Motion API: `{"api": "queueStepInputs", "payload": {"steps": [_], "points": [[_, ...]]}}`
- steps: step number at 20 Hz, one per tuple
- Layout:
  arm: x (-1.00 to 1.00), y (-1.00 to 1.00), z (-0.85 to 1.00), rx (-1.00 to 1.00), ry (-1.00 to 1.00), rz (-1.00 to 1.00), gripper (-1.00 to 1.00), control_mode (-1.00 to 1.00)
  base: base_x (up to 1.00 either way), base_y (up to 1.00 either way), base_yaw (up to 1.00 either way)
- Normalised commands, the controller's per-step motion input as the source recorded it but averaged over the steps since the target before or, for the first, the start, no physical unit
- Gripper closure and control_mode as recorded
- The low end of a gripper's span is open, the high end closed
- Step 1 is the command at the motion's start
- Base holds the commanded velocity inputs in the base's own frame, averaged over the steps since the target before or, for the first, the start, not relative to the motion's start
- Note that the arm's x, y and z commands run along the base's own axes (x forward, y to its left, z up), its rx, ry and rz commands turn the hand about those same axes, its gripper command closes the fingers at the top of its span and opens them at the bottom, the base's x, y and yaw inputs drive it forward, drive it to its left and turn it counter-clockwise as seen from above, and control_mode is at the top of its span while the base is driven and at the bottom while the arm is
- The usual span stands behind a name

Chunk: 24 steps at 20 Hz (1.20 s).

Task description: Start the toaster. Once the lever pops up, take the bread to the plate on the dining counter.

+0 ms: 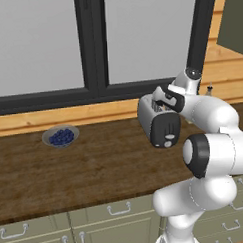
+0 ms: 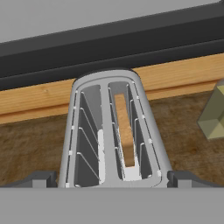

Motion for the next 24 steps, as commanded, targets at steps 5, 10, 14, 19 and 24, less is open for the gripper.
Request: {"api": "queueStepInputs", "payload": {"steps": [5, 10, 14, 19, 24], "points": [[0.0, 0.0, 0.0, 0.0, 0.0, 0.0, -1.0, -1.0, 0.0, 0.0, 0.0], [0.0, 0.0, 0.0, 0.0, 0.0, 0.0, -1.0, -1.0, 0.0, 0.0, 0.0], [0.0, 0.0, 0.0, 0.0, 0.0, 0.0, -1.0, -1.0, 0.0, 0.0, 0.0], [0.0, 0.0, 0.0, 0.0, 0.0, 0.0, -1.0, -1.0, 0.0, 0.0, 0.0], [0.0, 0.0, 0.0, 0.0, 0.0, 0.0, -1.0, -1.0, 0.0, 0.0, 0.0]]}}
